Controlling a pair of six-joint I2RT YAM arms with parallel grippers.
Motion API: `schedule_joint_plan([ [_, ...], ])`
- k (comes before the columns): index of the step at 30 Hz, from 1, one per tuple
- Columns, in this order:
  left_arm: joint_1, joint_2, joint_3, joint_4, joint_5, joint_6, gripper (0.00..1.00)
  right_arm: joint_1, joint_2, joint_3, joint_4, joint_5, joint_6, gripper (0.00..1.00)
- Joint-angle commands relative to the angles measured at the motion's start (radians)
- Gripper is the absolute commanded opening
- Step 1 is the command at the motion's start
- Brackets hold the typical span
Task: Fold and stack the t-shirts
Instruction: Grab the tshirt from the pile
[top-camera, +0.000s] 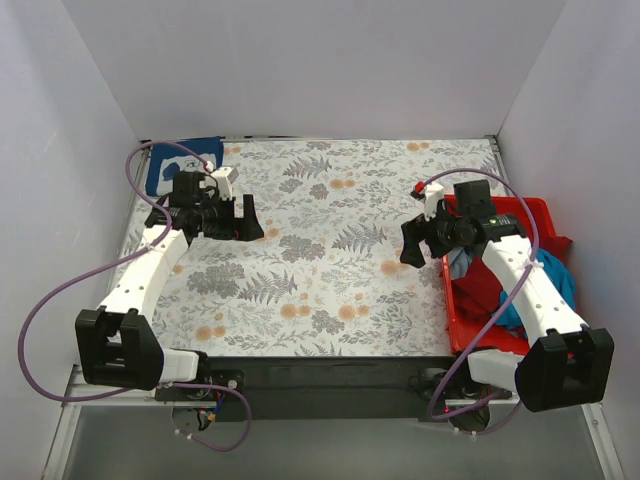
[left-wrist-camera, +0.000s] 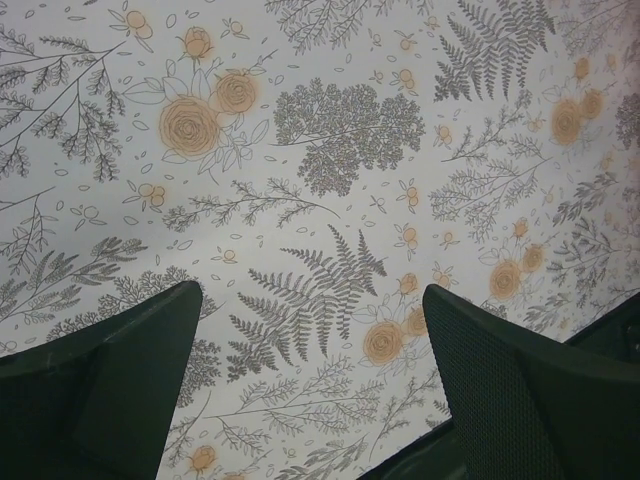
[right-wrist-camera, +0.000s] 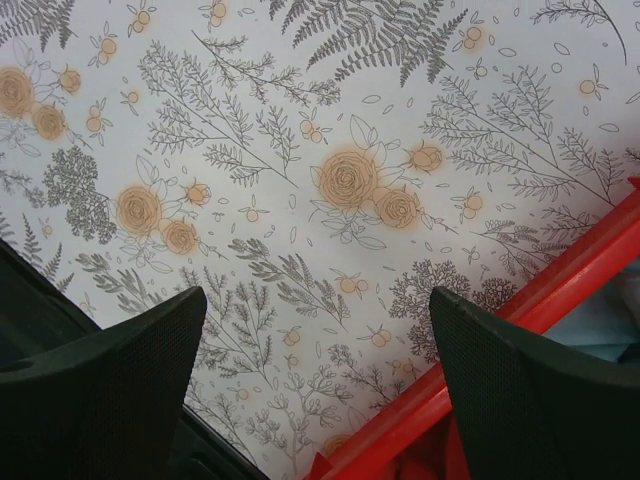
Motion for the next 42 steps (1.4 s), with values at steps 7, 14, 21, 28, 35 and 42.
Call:
schedule_joint_plan([
  [7,0.002,0.037,0.153,-0.089,0.188,0.053,0.93,-0.127,0.1,0.368,-0.15,-0.019,-0.078,0.98],
  [14,0.002,0.094,0.223,-0.135,0.219,0.079,0.93,-0.506,0.156,0.481,-0.348,0.032,-0.286,0.98],
  [21,0.002,0.111,0.257,-0.152,0.23,0.087,0.93,-0.777,0.145,0.36,-0.422,0.217,-0.541,0.98],
  [28,0.002,0.128,0.274,-0.163,0.253,0.091,0.93,-0.881,0.209,0.241,-0.393,0.211,-0.594,0.98],
  [35,0.002,0.11,0.274,-0.175,0.23,0.103,0.93,-0.881,0.251,0.185,-0.298,0.273,-0.566,0.52],
  [42,0.002,0.097,0.263,-0.177,0.21,0.087,0.93,-0.852,0.171,0.461,-0.429,0.119,-0.554,0.01],
])
